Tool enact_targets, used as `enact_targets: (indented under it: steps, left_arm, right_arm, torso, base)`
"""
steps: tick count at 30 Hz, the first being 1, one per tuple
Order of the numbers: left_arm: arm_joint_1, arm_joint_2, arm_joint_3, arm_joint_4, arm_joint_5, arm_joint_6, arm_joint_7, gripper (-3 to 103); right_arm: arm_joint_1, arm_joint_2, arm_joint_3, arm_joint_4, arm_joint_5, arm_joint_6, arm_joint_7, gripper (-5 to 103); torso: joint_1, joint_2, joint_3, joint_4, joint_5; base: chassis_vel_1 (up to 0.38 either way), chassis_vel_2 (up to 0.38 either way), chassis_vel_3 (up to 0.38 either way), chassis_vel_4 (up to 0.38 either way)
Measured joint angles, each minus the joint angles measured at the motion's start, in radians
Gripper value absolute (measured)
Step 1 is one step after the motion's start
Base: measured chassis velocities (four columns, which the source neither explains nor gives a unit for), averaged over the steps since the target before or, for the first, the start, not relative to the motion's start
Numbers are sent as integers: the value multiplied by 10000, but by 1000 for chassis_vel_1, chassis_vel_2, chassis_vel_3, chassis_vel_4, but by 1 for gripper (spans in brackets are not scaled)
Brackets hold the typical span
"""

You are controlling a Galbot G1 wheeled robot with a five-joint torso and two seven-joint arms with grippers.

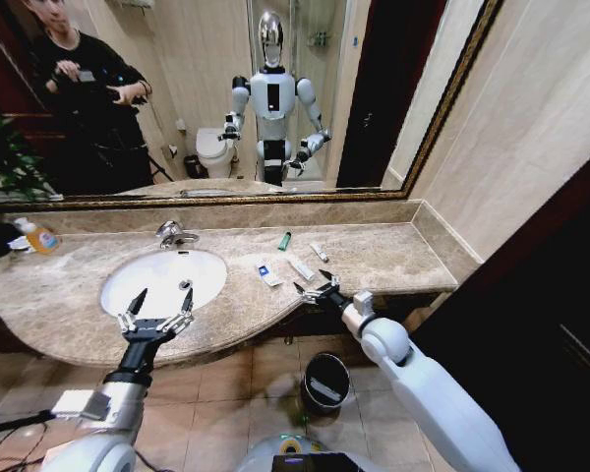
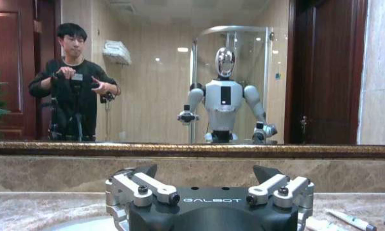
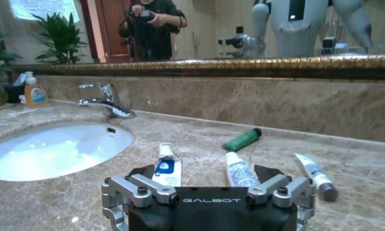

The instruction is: Pick up the trash from the sink and place it in the trash bin.

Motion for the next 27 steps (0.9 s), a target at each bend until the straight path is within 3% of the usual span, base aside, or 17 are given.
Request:
enact_targets:
  steps: [10,27]
  left_arm:
    - [0,0,0,0,0,0,0,100]
    - [0,1,0,0,0,0,0,100]
  right_arm:
    - [1093,270,-602,-1228,395,-412,413,100]
    - [1569,137,-612,-1478,1429,-1105,758,100]
  torso:
    - [0,0,0,0,0]
    - [-1,0,0,0,0]
  base:
    - [0,0,0,0]
    - [0,0,0,0]
